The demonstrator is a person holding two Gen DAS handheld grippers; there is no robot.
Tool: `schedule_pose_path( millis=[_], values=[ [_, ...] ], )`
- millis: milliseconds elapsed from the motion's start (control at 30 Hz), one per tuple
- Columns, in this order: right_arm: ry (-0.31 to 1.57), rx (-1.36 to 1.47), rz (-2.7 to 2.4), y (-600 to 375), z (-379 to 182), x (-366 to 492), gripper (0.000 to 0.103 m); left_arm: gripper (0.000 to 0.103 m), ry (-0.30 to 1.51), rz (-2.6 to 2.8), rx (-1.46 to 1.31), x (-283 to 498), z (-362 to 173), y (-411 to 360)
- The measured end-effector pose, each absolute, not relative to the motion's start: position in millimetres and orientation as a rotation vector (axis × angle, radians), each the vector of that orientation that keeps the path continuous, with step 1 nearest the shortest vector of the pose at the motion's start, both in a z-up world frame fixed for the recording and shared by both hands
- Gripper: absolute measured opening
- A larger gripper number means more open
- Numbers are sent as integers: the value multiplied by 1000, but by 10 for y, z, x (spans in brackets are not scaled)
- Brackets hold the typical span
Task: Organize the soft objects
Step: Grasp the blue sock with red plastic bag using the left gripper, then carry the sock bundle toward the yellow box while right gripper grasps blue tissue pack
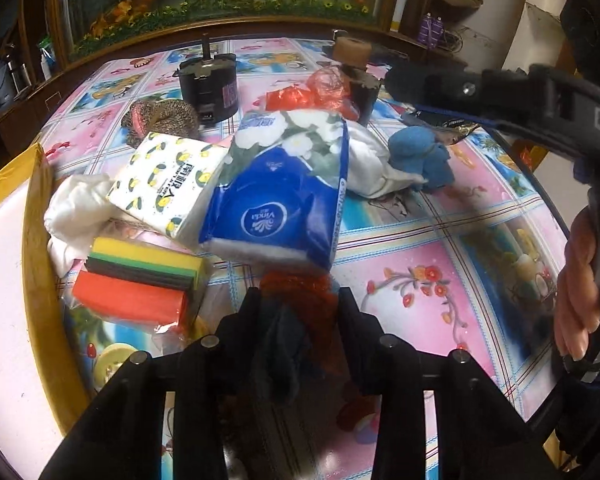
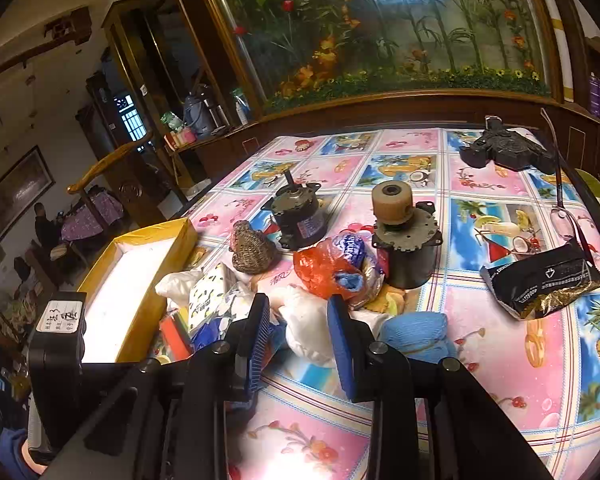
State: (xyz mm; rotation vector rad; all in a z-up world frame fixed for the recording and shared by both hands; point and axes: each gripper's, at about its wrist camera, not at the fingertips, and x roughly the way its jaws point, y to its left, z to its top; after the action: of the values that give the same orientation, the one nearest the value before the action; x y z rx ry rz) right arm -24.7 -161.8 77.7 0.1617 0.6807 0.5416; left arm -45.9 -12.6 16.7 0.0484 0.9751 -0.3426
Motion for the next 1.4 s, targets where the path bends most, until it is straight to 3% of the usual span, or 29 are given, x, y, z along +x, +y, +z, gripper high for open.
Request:
schedule_pose_path(
  millis=[667,1400],
  values=[
    [712,164,574,-1535,653,-198,32,36,682,-293,-139,-957,942,447],
    [633,89,626,-1329,746,-444,32,36,692,-275,-287,-939,719,836]
  ],
)
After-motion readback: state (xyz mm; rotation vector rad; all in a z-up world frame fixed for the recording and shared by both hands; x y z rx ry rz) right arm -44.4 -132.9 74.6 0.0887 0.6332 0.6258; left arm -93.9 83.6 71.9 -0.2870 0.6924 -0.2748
